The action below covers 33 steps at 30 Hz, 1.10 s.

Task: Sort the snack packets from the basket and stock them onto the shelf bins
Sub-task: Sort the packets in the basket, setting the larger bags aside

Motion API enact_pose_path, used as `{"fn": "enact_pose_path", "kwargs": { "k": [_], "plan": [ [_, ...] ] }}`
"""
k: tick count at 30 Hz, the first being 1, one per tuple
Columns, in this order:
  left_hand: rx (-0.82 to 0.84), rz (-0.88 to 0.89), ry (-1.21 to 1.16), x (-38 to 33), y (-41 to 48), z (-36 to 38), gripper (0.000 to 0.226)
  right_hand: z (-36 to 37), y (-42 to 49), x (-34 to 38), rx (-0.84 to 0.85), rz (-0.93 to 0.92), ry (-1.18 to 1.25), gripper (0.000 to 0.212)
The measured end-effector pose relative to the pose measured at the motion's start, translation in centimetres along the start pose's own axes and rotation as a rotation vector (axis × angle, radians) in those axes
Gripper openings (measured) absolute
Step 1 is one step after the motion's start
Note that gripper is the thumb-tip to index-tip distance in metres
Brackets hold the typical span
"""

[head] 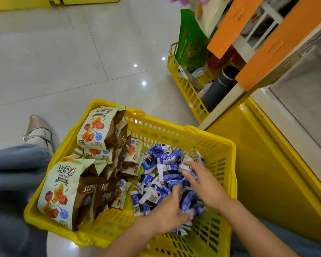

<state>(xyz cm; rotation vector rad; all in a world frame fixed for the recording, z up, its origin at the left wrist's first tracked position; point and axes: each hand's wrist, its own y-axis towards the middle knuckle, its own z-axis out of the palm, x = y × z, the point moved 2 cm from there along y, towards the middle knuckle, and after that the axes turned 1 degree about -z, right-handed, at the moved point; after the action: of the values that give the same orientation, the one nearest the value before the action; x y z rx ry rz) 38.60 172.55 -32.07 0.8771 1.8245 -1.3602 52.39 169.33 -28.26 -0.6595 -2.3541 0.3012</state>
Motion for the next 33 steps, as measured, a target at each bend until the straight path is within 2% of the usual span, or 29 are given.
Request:
{"fn": "enact_pose_path", "kwargs": {
  "k": [2, 4, 6, 7, 9, 12, 16, 19, 21, 24, 27, 30, 33],
  "plan": [
    [0.016, -0.013, 0.173, 0.5, -0.4, 0.0, 0.065, 1.1, -0.7, -0.5, 0.177, 0.010, -0.217, 0.035],
    [-0.163, 0.004, 0.176, 1.1, -0.9, -1.5, 0.040, 1.5, -1.0, -0.8, 0.248, 0.028, -0.388, 0.028],
    [-0.427, 0.004, 0.040, 1.9, -1.1, -3.9, 0.018, 1.3, -0.4, -0.9, 0.119, 0.028, -0.399, 0.027],
    [-0.537, -0.014, -0.034, 2.4, -0.8, -5.2, 0.016, 1.1, 0.1, -0.9, 0.012, 0.025, -0.363, 0.027],
    [-0.634, -0.125, -0.171, 3.5, 0.5, -7.7, 0.022, 0.8, 1.5, -1.2, -0.151, 0.016, -0.356, 0.037],
    [-0.545, -0.342, -0.258, 5.1, 3.2, -9.5, 0.044, 1.3, 3.7, -1.7, -0.092, 0.069, -0.476, 0.053],
    [-0.388, -0.447, -0.295, 6.8, 6.5, -8.7, 0.052, 3.0, 5.0, -2.8, 0.024, 0.161, -0.538, 0.061],
    [-0.469, -0.494, -0.352, 7.7, 8.2, -8.0, 0.048, 3.5, 5.3, -3.0, 0.037, 0.163, -0.571, 0.061],
    [-0.557, -0.514, -0.508, 8.0, 8.5, -7.4, 0.045, 3.8, 5.4, -3.1, 0.045, 0.153, -0.564, 0.060],
    [-0.623, -0.610, -0.739, 8.8, 8.2, -6.6, 0.052, 4.0, 5.6, -3.1, 0.039, 0.149, -0.540, 0.059],
    [-0.624, -0.695, -0.912, 9.8, 9.1, -6.6, 0.049, 4.0, 5.6, -2.9, -0.004, 0.173, -0.458, 0.064],
    [-0.636, -0.721, -1.144, 9.6, 9.9, -6.7, 0.034, 4.1, 5.3, -3.0, -0.070, 0.234, -0.346, 0.072],
    [-0.731, -0.768, -1.207, 9.3, 10.1, -6.5, 0.041, 4.1, 5.1, -3.3, -0.088, 0.289, -0.278, 0.078]
  ]
}}
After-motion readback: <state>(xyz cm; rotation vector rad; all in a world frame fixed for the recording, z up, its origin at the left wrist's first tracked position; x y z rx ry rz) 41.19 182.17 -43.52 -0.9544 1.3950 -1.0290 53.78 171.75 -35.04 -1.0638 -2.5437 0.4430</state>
